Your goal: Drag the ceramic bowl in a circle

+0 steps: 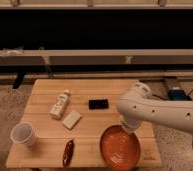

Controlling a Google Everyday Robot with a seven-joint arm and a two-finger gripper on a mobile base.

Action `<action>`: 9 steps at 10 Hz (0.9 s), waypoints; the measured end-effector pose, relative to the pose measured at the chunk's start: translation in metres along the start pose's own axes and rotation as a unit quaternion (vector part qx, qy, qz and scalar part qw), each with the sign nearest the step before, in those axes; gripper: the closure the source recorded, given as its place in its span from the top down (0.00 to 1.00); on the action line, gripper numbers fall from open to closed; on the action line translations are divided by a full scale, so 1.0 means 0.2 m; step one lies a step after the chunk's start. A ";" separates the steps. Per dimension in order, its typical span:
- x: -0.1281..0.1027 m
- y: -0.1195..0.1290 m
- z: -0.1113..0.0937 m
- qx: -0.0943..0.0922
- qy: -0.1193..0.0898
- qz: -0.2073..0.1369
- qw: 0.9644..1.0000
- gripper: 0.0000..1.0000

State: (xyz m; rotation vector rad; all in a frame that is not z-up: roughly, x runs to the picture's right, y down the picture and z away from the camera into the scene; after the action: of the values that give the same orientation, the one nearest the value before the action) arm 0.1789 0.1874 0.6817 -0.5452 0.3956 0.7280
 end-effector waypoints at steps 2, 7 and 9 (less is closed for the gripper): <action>-0.01 -0.10 0.05 0.008 0.007 0.005 1.000 0.05; -0.28 -0.21 0.21 0.013 0.001 -0.037 0.999 0.56; -0.41 -0.25 0.24 0.015 -0.008 -0.057 0.998 0.75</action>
State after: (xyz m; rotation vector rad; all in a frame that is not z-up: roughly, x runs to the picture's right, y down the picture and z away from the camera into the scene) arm 0.1659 0.1442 0.7782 -0.5292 0.3578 0.6155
